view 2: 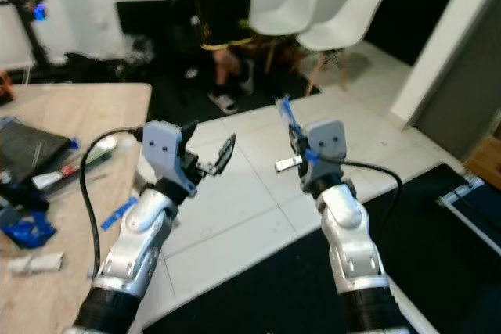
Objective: Picking trash to rubbish bin
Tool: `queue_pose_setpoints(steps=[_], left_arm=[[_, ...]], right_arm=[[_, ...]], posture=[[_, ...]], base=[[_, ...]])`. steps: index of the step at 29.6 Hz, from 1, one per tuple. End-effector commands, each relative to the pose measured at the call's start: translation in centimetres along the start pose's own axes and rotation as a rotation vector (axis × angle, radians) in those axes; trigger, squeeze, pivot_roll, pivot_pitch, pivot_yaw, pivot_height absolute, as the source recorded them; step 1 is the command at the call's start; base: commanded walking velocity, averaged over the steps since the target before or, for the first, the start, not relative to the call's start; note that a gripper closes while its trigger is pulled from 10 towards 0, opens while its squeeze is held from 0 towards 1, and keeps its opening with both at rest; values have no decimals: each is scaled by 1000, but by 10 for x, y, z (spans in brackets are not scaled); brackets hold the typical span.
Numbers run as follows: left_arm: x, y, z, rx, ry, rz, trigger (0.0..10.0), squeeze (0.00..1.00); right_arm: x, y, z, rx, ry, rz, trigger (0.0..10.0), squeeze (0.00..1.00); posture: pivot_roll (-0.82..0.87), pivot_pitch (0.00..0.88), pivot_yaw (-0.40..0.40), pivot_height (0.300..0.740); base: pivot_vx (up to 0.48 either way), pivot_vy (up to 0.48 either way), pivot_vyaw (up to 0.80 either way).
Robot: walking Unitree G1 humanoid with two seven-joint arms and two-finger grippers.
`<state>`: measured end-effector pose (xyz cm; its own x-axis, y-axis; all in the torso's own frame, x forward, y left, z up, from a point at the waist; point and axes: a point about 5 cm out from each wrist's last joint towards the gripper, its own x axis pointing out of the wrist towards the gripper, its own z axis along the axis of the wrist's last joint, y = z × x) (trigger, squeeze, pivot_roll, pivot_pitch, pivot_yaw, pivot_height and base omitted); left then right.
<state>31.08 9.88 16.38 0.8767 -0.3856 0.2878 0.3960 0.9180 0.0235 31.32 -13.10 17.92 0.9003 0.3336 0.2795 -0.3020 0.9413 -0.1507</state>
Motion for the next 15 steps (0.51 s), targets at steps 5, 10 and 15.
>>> queue_pose_setpoints(steps=[5,10,15], left_arm=[[-1,-2,-4,5,22,-7,10000,0],[0,-2,-4,6,23,-6,10000,0],[0,-2,-4,9,26,-4,10000,0]], right_arm=[[-2,-4,-2,-2,14,-10,10000,0],[-2,-4,-3,-3,15,-10,10000,0],[-2,-3,-4,-3,19,-6,10000,0]], posture=[[-110,54,-64,740],[-110,53,-65,740],[-110,51,-66,740]], base=[[0,0,-800],[0,0,-800],[0,0,-800]])
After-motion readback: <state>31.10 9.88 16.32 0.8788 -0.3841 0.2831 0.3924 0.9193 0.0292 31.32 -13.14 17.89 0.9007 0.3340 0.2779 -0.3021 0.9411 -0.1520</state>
